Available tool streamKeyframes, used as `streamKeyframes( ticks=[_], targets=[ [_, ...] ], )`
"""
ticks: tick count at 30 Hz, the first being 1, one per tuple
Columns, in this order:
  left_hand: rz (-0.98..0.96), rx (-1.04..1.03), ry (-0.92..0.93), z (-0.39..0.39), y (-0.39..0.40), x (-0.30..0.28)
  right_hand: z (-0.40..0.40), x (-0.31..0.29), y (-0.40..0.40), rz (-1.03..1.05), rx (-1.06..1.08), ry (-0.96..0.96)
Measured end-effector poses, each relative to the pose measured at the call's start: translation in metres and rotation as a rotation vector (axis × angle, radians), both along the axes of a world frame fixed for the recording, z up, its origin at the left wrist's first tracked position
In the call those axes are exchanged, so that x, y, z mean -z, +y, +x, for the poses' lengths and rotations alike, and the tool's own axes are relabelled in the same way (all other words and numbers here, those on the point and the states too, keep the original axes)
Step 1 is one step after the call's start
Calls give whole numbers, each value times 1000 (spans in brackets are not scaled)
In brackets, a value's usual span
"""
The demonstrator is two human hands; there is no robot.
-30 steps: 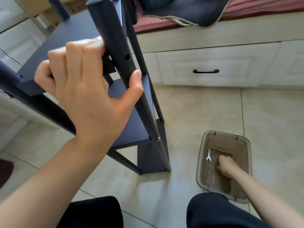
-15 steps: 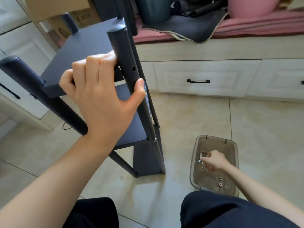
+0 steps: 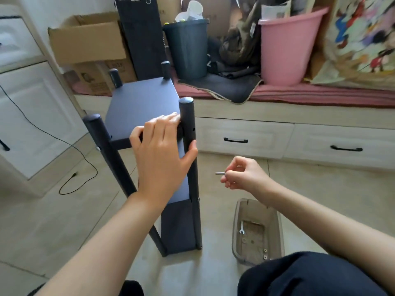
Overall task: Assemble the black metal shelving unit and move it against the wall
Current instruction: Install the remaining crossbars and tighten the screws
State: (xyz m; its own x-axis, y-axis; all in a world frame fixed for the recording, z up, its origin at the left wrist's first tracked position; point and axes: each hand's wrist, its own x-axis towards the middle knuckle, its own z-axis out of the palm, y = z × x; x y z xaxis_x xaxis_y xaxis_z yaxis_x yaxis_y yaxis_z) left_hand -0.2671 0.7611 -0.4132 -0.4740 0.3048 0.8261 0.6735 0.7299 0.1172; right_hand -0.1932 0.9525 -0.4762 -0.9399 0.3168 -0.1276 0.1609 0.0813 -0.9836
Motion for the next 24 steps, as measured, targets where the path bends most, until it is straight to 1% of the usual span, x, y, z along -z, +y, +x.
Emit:
streamKeyframes(
  ticks=[3,5,10,11,12,13,14,17,20,21,22,24],
  targets=[
    [39,84,-65,4,-8,-3,3,-38,-16,36,-4,89],
    [112,152,-112,7,-13,-6,5,-59,-24,-6,42,135],
    [186,294,-28,20,-23,-13,7,-96,-52,-93,157,324],
    [219,323,-32,24,-24,-14,8,-100,-58,-108,164,358],
    [271,348,-79,28,-25,-15,9,-101,-63,-117,170,388],
    [335,369,-178,33,-25,-17,10,-102,-66,-119,176,412],
    [399,391,-316,36,-25,-19,11,-101,-68,-111,179,427],
    [566,433,-768,38,-23,-18,13,-98,-68,-92,180,438],
    [744,404,-1215,28,-21,-15,11,-94,-65,-111,186,431],
    [795,410,-1320,23,-20,-12,10,-93,-64,-110,185,425],
    [849,432,-1382,20,-20,-10,9,-92,-64,-108,183,419],
    [952,501,-1411,14,-18,-7,7,-90,-63,-119,175,409]
  ],
)
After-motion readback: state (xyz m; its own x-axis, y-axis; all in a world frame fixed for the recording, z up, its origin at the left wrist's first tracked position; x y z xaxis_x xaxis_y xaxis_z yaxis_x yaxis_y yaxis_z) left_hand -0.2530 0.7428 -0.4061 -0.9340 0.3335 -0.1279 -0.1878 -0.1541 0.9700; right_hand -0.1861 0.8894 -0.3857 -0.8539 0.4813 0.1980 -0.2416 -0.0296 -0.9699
